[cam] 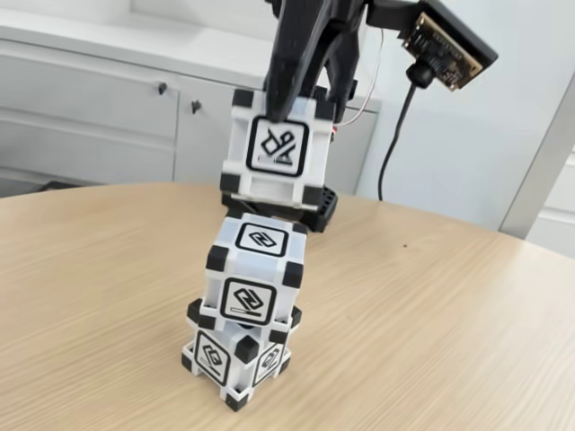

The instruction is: Stack cubes from left to right.

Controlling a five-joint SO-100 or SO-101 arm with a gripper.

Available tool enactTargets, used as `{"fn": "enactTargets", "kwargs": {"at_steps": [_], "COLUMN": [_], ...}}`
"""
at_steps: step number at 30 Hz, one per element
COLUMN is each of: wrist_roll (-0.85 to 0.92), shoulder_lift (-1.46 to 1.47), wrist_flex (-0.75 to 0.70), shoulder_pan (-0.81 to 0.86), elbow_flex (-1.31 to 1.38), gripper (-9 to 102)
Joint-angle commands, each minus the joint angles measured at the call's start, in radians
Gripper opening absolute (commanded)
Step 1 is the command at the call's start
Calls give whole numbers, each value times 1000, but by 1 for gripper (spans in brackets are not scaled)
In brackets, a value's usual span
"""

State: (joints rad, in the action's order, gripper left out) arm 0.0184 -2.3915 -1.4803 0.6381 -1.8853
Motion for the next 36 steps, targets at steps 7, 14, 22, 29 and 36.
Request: {"fn": "enactTargets", "kwargs": {"at_steps": [7, 14, 22, 29, 36], "wrist_roll": [38, 51, 69, 74, 78], "shoulder_lift": [48, 57, 57, 55, 35], "wrist_flex": [9, 8, -3, -3, -5], "shoulder_pan": [8, 8, 8, 8, -9], "elbow_flex": [15, 15, 14, 14, 14], "gripper": [9, 11, 28, 32, 35]}}
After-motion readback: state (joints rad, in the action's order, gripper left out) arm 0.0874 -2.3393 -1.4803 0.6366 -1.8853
